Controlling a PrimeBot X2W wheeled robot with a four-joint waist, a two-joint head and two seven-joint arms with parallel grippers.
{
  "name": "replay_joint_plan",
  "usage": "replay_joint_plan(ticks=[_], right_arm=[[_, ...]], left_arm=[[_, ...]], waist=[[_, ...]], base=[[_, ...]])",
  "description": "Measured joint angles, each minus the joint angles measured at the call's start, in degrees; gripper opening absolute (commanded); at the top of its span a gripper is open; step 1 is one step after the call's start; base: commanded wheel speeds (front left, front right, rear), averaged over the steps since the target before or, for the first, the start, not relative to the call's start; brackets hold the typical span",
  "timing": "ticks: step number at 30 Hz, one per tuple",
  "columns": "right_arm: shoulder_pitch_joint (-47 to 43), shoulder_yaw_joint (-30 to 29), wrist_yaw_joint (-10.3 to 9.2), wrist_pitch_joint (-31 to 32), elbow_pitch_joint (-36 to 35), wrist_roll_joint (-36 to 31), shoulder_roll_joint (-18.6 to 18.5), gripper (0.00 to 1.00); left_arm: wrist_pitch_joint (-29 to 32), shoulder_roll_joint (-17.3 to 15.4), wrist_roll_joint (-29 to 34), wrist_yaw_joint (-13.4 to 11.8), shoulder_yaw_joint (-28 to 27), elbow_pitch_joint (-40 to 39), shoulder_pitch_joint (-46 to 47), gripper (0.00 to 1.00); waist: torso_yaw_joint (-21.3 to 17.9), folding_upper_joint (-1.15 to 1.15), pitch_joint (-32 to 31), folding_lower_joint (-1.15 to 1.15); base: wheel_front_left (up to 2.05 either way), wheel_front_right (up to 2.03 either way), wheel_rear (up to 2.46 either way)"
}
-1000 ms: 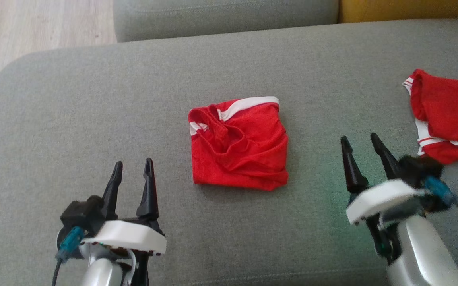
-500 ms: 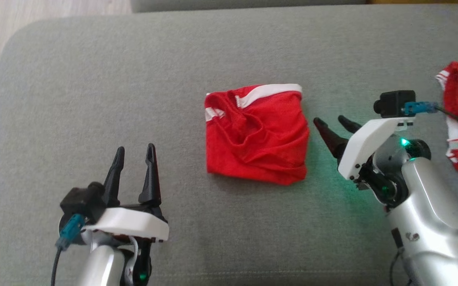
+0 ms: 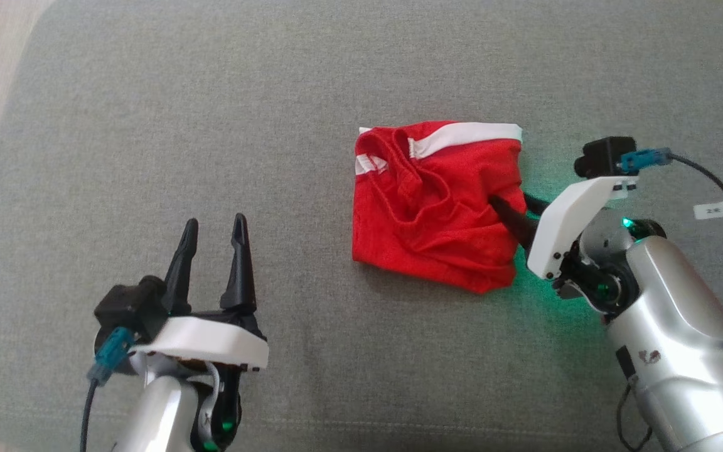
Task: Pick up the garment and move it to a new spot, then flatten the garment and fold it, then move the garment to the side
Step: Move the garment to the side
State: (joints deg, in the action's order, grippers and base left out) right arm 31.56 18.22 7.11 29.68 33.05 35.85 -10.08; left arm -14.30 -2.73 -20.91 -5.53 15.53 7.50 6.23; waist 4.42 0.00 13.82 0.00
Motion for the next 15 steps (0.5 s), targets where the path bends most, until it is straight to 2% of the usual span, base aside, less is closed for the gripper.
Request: replay_joint_plan(ticks=[1, 2, 3, 9, 15], right_arm=[[0.1, 0.5, 0.00, 0.1, 0.5, 0.4, 0.0, 0.26], [0.3, 0.9, 0.00, 0.1, 0.8, 0.5, 0.0, 0.26], [0.5, 1.4, 0.00, 0.1, 1.1, 0.7, -0.1, 0.00], [1.3, 3.5, 0.00, -2.7, 2.1, 1.1, -1.1, 0.00], [3.3, 5.3, 0.00, -4.3, 2.2, 0.8, -4.4, 0.00]], left_arm=[[0.0, 0.0, 0.0, 0.0, 0.0, 0.0, 0.0, 1.00], [0.0, 0.0, 0.0, 0.0, 0.0, 0.0, 0.0, 1.00], [0.0, 0.0, 0.0, 0.0, 0.0, 0.0, 0.0, 1.00], [0.0, 0.0, 0.1, 0.0, -0.1, 0.1, 0.0, 1.00], [0.0, 0.0, 1.5, 0.7, -0.1, 0.2, 0.0, 1.00]], waist=[[0.0, 0.00, 0.0, 0.00], [0.0, 0.00, 0.0, 0.00], [-0.1, 0.00, -0.1, 0.00], [-1.6, 0.00, -0.3, 0.00], [-5.3, 0.00, -0.4, 0.00]], base=[[0.00, 0.00, 0.00], [0.00, 0.00, 0.00], [0.00, 0.00, 0.00], [0.00, 0.00, 0.00], [0.00, 0.00, 0.00]])
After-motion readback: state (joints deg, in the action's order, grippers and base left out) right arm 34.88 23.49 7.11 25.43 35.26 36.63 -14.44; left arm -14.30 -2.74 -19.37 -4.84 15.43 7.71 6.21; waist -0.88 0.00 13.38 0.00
